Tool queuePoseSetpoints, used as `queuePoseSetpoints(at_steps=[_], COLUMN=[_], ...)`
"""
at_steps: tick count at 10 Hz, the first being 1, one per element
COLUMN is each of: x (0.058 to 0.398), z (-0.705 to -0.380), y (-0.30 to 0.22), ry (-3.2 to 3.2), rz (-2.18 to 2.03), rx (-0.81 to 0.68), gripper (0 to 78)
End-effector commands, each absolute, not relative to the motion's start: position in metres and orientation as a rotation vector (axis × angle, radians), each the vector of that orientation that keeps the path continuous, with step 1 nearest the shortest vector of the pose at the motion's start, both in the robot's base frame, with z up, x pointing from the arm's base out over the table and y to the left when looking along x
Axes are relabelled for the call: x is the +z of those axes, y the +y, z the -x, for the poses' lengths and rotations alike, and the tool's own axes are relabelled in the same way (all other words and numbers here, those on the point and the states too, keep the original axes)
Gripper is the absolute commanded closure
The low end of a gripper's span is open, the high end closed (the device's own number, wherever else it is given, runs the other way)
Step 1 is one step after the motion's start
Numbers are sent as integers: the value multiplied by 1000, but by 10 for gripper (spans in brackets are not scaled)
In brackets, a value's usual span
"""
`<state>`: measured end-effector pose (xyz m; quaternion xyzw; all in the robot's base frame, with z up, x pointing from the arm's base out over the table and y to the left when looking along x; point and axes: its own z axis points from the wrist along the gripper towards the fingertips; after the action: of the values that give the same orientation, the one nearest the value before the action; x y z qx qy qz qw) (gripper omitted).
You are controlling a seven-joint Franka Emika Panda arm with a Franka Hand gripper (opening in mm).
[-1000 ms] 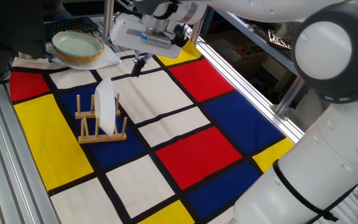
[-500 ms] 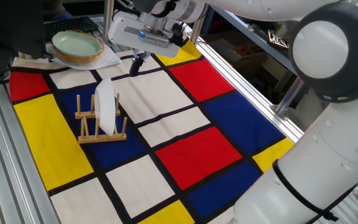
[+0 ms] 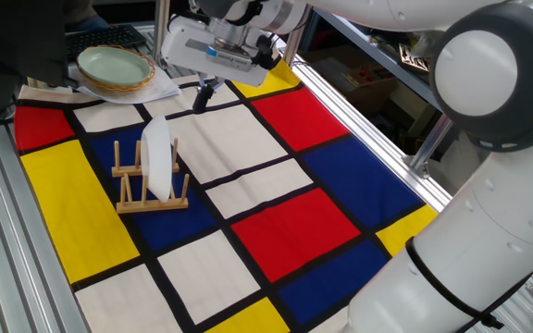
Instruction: Take the dish off the dish rack
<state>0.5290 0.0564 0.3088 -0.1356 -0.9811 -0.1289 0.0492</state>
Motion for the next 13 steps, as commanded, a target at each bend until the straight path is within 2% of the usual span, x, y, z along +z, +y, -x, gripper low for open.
queuePoseSetpoints(at_steps=[1,3,13], x=[311,311,275], z=[-530,-530,-550], y=[56,57,80], ry=[-2974,-2951,-2979], rz=[421,440,421], rx=[-430,-480,-532], gripper=[776,776,776])
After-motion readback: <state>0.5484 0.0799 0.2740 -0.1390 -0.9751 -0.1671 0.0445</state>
